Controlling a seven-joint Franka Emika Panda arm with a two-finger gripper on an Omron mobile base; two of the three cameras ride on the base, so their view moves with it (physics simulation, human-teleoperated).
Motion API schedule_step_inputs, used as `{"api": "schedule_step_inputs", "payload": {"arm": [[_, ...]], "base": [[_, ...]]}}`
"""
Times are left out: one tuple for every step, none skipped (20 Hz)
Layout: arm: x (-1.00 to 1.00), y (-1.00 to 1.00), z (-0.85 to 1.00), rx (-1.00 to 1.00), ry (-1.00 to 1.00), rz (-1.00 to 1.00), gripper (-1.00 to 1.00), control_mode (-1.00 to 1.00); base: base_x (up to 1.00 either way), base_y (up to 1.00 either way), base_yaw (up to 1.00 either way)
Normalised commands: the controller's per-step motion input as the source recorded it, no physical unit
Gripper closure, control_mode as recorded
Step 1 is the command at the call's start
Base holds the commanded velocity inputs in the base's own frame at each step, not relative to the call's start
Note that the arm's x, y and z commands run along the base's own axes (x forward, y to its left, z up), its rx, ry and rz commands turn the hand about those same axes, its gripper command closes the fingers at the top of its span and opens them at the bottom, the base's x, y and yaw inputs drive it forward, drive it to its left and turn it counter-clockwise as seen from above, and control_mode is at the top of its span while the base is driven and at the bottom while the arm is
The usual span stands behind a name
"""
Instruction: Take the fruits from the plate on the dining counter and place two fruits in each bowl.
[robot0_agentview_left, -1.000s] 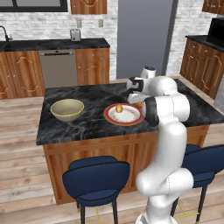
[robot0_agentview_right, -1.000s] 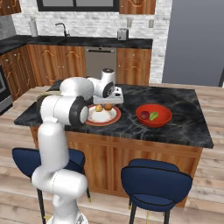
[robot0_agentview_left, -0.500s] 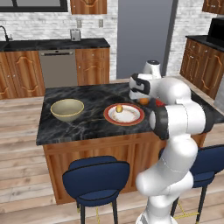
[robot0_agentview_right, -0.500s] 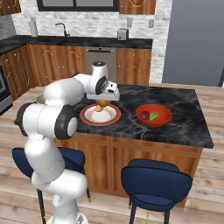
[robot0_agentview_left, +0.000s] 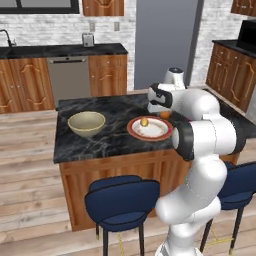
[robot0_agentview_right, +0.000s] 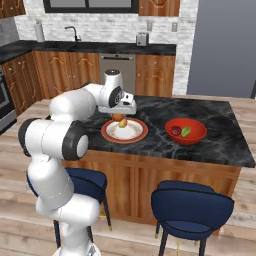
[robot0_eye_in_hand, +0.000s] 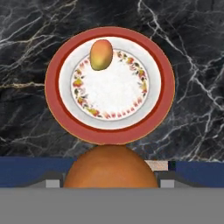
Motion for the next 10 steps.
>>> {"api": "schedule_step_inputs", "payload": {"arm": [[0.00, 0.00, 0.00, 0.00, 0.00, 0.00, 1.00, 1.00], [0.00, 0.00, 0.00, 0.00, 0.00, 0.00, 1.00, 1.00], [0.00, 0.00, 0.00, 0.00, 0.00, 0.00, 1.00, 1.00], [0.00, 0.00, 0.00, 0.00, 0.00, 0.00, 1.00, 1.00], [0.00, 0.00, 0.00, 0.00, 0.00, 0.00, 1.00, 1.00], [0.00, 0.00, 0.00, 0.00, 0.00, 0.00, 1.00, 1.00], [0.00, 0.00, 0.00, 0.00, 0.00, 0.00, 1.00, 1.00], [0.00, 0.00, 0.00, 0.00, 0.00, 0.00, 1.00, 1.00], [0.00, 0.00, 0.00, 0.00, 0.00, 0.00, 1.00, 1.00], [0.00, 0.00, 0.00, 0.00, 0.00, 0.00, 1.00, 1.00]], "base": [[-0.06, 1.00, -0.09], [0.00, 1.00, -0.10], [0.00, 0.91, -0.07], [0.00, 0.85, -0.05], [0.18, 0.46, 0.00], [0.28, 0.14, 0.00], [0.34, 0.00, 0.01], [0.45, 0.00, 0.05], [0.56, 0.00, 0.09], [0.59, 0.00, 0.10]]}}
